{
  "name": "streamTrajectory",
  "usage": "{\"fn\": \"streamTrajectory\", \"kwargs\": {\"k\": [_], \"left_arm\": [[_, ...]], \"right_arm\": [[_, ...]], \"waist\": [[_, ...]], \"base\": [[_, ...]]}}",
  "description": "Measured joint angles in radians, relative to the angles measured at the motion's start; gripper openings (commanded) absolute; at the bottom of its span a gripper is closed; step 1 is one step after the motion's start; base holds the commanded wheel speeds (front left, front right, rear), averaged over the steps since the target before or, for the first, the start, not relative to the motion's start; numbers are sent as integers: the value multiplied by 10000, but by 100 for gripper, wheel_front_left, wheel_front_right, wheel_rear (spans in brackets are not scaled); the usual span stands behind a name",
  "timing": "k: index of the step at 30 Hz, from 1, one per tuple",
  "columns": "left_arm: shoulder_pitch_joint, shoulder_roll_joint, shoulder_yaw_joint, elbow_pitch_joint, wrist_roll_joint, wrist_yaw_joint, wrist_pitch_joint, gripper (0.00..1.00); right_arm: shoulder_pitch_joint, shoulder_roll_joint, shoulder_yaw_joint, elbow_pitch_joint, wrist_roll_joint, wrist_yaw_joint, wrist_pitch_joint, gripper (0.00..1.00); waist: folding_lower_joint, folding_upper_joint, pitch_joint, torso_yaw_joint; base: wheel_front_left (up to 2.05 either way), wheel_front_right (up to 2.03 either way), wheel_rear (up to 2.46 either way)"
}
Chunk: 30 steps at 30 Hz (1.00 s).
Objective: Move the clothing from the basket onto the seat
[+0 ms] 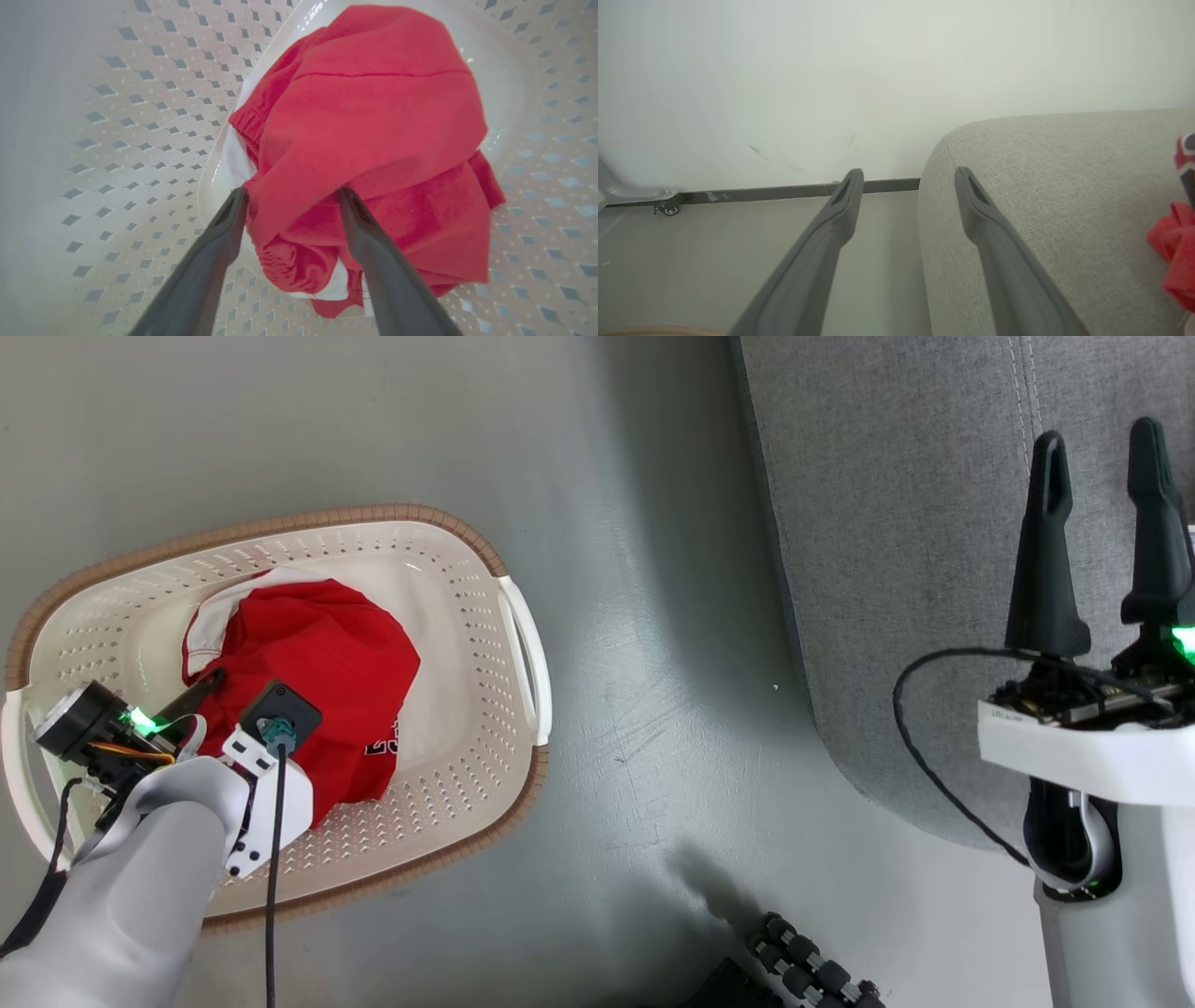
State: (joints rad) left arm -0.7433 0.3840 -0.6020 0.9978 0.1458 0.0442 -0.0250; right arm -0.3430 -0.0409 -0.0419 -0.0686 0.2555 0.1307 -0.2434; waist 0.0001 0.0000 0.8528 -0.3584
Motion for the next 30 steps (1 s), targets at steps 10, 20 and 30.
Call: {"fn": "streamTrajectory", "kwargs": {"k": [10, 20, 30], "left_arm": [[-10, -157, 31, 328, -40, 19, -15, 0], [-31, -385, 474, 336, -545, 328, -583, 0], [-43, -416, 558, 222, -711, 435, -1407, 0]], "right_arm": [[-282, 0, 77, 140, 27, 0, -42, 100], [-315, 0, -92, 357, 100, 0, -88, 100], [-520, -2, -94, 453, 100, 0, -90, 100]], "waist": [[0, 0, 43, -61], [0, 0, -97, 62], [0, 0, -357, 288]], "base": [[0, 0, 0], [0, 0, 0], [0, 0, 0]]}}
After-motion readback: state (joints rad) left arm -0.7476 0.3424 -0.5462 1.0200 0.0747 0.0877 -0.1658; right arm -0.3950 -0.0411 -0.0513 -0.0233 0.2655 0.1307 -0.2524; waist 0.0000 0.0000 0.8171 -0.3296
